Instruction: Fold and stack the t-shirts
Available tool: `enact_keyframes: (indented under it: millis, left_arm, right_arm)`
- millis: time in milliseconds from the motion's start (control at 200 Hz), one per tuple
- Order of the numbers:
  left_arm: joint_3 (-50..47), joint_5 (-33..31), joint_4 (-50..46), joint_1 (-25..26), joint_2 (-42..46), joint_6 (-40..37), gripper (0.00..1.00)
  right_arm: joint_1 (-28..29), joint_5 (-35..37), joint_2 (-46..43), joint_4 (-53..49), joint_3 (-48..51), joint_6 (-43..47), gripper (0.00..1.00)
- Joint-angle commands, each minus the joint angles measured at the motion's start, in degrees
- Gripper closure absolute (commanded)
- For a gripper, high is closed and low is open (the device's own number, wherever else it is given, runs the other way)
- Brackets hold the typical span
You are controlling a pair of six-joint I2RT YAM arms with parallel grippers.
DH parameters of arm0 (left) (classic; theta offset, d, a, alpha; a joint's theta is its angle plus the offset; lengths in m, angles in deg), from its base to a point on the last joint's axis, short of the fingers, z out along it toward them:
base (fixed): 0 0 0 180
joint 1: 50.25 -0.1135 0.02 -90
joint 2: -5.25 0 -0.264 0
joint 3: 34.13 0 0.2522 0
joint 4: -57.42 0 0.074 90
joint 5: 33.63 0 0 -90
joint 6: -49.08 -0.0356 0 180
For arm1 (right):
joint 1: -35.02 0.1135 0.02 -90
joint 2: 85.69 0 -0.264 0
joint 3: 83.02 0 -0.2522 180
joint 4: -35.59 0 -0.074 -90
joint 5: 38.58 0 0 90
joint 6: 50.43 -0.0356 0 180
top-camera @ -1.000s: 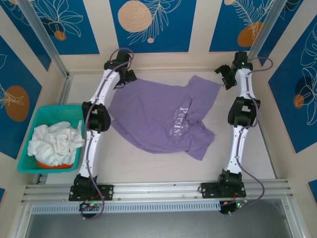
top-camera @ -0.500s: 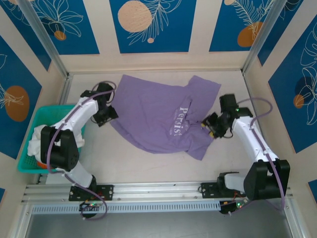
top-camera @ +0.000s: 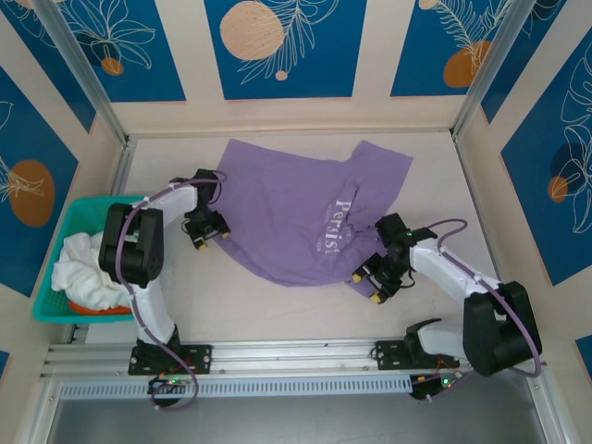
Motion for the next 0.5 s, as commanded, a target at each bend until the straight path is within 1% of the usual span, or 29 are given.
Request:
enact_keyframes:
  millis: [0, 65, 130, 160, 245, 285, 380, 495]
  left_arm:
    - [1.09, 1.81, 2.77, -0.69, -2.34, 0.21, 0.51]
    - [1.94, 1.12, 3.13, -0.68, -3.36, 0.13, 0.62]
    - [3.25, -0.24, 2.61, -0.68, -4.39, -0.17, 0.73]
    - [3.78, -0.86, 2.25, -0.68, -4.69, -0.43, 0.79]
    - [4.86, -2.54, 1.61, -0.66, -4.77, -0.82, 1.00]
    - [5.29, -3.37, 1.27, -0.68, -4.29, -1.01, 1.00]
    - [5.96, -5.93, 0.59, -0.68, -1.79, -1.17, 1.00]
    - [6.47, -9.00, -0.72, -0.68, 2.22, -1.15, 1.00]
  right_arm:
    - [1.21, 0.57, 3.25, 1.79, -0.30, -2.49, 0.44]
    - [1.78, 1.50, 5.48, 1.93, -0.73, -2.60, 0.47]
    - [1.99, 4.45, 6.96, 0.50, -1.32, -3.46, 0.54]
    - [2.06, 5.72, 6.98, 0.27, -1.39, -3.73, 0.61]
    - [2.34, 7.95, 5.98, 0.37, -2.42, -3.41, 0.88]
    - [2.37, 9.10, 5.60, -0.62, -3.58, -2.94, 1.00]
    - [2.21, 11.03, 4.14, -3.04, -6.72, -0.32, 1.00]
    - [1.47, 11.52, 0.95, -5.94, -10.15, 2.20, 1.00]
